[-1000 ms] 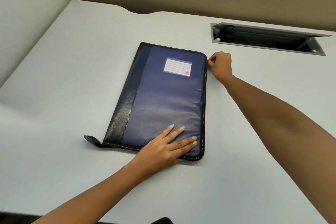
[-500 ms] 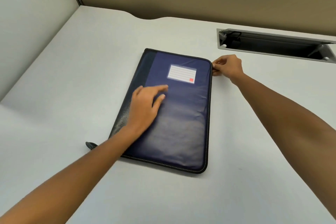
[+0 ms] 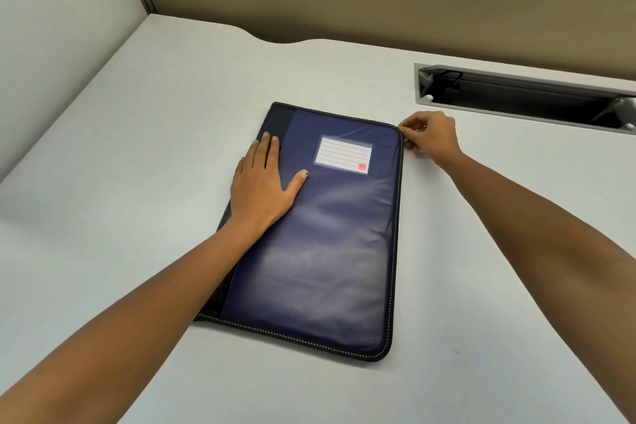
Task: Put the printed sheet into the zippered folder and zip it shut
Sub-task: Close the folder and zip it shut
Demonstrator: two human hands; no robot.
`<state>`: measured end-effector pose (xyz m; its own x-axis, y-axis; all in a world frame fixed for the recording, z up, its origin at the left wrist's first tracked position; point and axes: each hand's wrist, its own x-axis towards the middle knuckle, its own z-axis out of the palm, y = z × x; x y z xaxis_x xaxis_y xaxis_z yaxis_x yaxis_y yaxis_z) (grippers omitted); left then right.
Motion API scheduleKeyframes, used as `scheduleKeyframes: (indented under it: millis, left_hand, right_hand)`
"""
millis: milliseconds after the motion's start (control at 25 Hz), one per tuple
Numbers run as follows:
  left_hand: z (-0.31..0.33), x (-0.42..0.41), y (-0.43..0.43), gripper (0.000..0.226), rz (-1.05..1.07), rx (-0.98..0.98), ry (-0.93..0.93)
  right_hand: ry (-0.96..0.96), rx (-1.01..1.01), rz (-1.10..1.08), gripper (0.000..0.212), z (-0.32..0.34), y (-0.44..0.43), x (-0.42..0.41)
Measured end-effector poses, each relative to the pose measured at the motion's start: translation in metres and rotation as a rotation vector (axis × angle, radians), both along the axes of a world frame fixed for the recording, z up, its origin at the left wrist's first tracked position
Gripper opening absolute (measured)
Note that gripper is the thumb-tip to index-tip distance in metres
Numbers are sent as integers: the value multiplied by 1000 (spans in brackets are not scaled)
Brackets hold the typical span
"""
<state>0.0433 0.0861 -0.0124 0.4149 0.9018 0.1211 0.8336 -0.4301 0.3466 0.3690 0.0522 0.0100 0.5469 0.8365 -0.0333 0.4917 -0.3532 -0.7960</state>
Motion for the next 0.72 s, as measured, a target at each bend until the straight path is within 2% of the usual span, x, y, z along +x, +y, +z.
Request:
scheduleKeyframes:
  millis: [200, 320, 360, 560, 640, 720]
  left_hand:
    - [-4, 1, 0, 80, 10, 30, 13]
    - [-5, 2, 1, 80, 19, 49, 28]
    - [-5, 2, 2, 80, 24, 52, 30]
    - [-7, 3, 3, 80, 35, 61, 43]
    - [-7, 3, 2, 80, 33, 67, 48]
    - [-7, 4, 1, 79, 38, 62, 45]
  right_hand:
    - [171, -28, 182, 16, 6, 18, 17]
    - [202, -74, 330, 6, 15, 35, 20]
    - [202, -81, 366, 8, 18, 40, 20]
    - [264, -83, 428, 10, 17, 56, 19]
    - [215, -106, 481, 11, 18, 64, 12]
    - [54, -140, 565, 12, 20, 75, 4]
